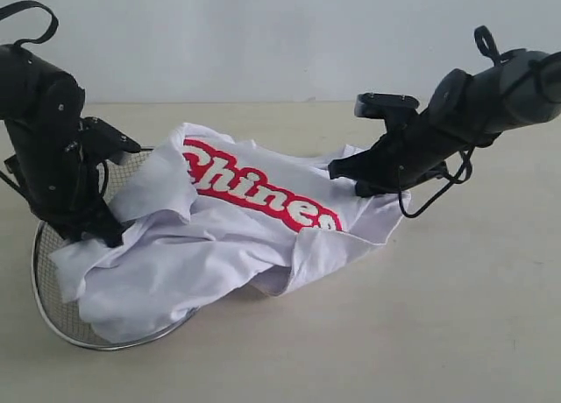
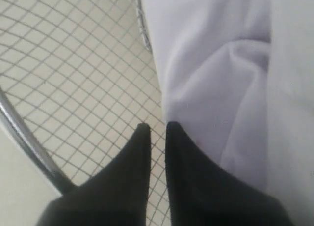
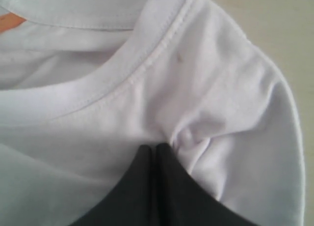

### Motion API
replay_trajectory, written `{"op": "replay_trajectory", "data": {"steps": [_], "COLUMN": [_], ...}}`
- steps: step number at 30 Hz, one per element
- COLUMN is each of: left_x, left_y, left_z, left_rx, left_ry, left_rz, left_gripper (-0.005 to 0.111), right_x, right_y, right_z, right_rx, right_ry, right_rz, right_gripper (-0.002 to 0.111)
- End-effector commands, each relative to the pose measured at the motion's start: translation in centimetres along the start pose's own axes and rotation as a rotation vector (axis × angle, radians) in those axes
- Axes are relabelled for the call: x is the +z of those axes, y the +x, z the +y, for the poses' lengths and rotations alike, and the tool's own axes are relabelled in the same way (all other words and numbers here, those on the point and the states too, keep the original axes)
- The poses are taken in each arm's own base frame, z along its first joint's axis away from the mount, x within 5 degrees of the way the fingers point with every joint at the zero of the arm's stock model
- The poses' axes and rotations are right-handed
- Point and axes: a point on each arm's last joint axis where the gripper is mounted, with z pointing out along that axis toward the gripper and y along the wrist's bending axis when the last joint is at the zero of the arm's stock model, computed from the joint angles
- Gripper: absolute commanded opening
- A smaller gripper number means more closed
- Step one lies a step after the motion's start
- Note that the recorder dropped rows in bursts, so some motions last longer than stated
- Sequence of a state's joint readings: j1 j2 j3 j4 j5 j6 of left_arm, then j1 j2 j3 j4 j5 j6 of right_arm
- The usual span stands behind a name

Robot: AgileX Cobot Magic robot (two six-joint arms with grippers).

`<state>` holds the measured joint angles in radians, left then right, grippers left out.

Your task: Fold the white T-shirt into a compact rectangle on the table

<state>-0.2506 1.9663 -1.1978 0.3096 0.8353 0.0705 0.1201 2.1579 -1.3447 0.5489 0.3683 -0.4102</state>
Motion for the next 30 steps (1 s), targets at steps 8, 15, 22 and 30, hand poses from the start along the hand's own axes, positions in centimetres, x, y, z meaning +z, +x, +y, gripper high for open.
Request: {"op": "replay_trajectory", "data": {"steps": [8, 15, 22, 30], "left_x": [0.4, -0.1, -0.1, -0.7], "left_y": [1.3, 1.6, 1.7, 1.2], "left_z": [2.6, 3.1, 3.2, 3.2], "left_rx": [-0.062, -0.042, -0.042, -0.072], "left_ry": [-0.044, -0.079, -0.089, -0.07], "left_rz": [0.051, 0.062, 0.072, 0.028], "left_gripper": [0.008, 0.008, 0.008, 0.008], "right_x": [0.0, -1.2, -1.7, -5.8], "right_y": [0.3, -2.2, -4.3, -4.8], "right_z": [-3.7, -4.5, -4.0, -2.0], "right_rx": [0.028, 0.016, 0.035, 0.052], "right_ry": [0.051, 0.044, 0.003, -0.105], "right_rz": [0.017, -0.019, -0.017, 0.05], "right_gripper": [0.0, 0.0, 0.0, 0.0]}}
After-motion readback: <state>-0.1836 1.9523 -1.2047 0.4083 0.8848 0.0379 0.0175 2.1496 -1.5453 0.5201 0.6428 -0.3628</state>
